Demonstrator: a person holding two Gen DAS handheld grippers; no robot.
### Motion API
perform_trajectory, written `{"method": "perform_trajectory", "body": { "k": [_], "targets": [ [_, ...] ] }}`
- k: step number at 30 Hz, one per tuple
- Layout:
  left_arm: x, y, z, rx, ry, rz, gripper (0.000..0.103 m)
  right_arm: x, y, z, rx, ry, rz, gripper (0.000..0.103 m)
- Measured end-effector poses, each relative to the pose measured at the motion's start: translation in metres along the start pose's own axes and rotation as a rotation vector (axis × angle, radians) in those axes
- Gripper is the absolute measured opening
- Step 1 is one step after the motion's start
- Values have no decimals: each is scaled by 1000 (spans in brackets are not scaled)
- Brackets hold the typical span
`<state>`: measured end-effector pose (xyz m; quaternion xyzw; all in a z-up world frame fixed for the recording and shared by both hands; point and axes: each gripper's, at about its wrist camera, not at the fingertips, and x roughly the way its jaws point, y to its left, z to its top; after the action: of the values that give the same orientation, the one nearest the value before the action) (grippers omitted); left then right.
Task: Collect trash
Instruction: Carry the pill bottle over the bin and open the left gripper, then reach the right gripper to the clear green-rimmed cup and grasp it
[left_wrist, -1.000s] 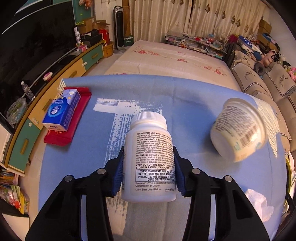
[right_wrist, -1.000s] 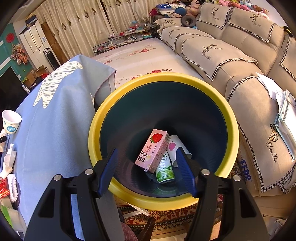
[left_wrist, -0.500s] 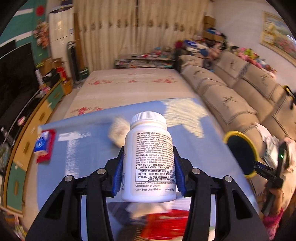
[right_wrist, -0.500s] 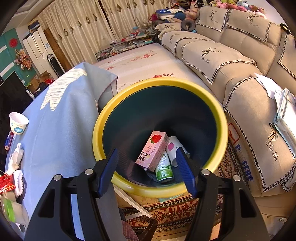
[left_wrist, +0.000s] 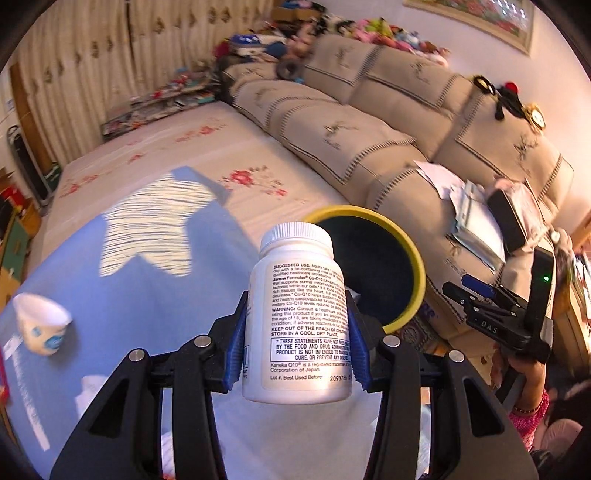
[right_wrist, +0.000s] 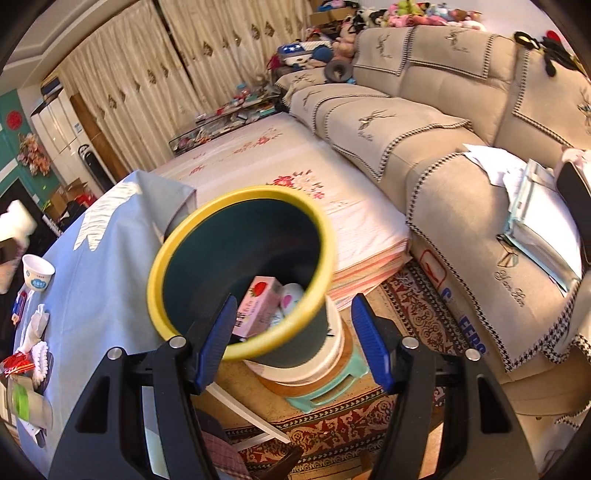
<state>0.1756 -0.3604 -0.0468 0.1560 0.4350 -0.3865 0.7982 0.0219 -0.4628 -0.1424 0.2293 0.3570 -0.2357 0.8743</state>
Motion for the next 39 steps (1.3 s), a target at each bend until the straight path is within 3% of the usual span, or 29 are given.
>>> {"method": "perform_trajectory", "body": {
  "k": [9,16,20,26,31,35,39],
  "targets": [
    [113,-49,37,61,169,-43,47,-3,-45,-12,68,11,4,61],
    [171,-58,37,69,267,-48,47,3,-62,-18,101,33,6,61],
    [179,-57,41,63,266,-42,66,3,-66,-20,108,37,8,61],
    [132,-50,46,43,206,-66,67,1,-55,-23,94,41,26,61],
    [43,-32,45,-3,39,-65,84,3,-25,-29,28,65,74,61],
    [-28,-7,20,-55,-95,-28,90,0,16,-36,-73,81,124,61],
    [-89,32,-26,-152,-204,27,93,-8,64,-46,-187,83,191,61]
  ]
}}
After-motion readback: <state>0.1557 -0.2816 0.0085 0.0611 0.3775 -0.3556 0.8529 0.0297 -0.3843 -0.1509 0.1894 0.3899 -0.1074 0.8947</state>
